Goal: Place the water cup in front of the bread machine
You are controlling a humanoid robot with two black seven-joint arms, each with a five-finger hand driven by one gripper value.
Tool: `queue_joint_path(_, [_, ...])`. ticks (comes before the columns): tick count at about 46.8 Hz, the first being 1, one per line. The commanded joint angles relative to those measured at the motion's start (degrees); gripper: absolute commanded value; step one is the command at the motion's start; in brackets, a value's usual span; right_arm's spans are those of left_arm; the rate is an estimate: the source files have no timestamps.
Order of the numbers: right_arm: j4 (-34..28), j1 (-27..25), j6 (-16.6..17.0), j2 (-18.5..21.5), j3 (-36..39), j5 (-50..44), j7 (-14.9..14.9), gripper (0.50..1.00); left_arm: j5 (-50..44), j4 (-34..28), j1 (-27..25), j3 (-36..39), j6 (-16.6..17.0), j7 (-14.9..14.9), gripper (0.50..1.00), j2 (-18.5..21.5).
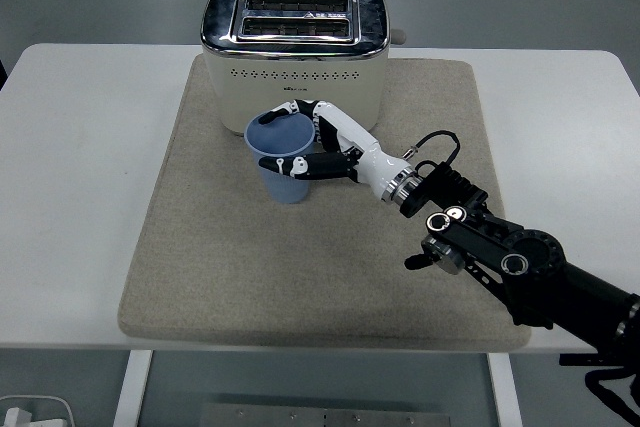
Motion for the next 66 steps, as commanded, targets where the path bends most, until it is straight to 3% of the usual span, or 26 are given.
queue_joint_path(1, [-0.05, -0.09, -0.48, -0.01, 0.00, 0.01, 0.08, 0.690, 0.00, 0.00, -0.05, 0.00, 0.01, 0.00, 1.000, 0.00])
queue_joint_path(17, [-0.05, -0.62, -1.80, -0.01, 0.00, 0.09, 0.08, 0.795, 0.00, 0.00, -0.05, 0.00, 0.19, 0.00, 1.000, 0.00])
queue_joint_path(24, [-0.05, -0.70, -1.88, -0.01, 0.18, 0.53, 0.17, 0.891, 0.00, 0.00, -0.05, 0.00, 0.01, 0.00, 1.000, 0.00])
queue_joint_path(29, [-0.05, -0.97, -1.88, -0.01, 0.18, 0.80, 0.26, 0.915, 0.00, 0.00, -0.05, 0.00, 0.01, 0.00, 1.000, 0.00])
queue_joint_path(66, [1.35, -2.02, -1.62, -0.01, 1.15, 1.15, 0.70, 0.926, 0.00, 0.00, 0.03, 0.00, 0.01, 0.00, 1.000, 0.00])
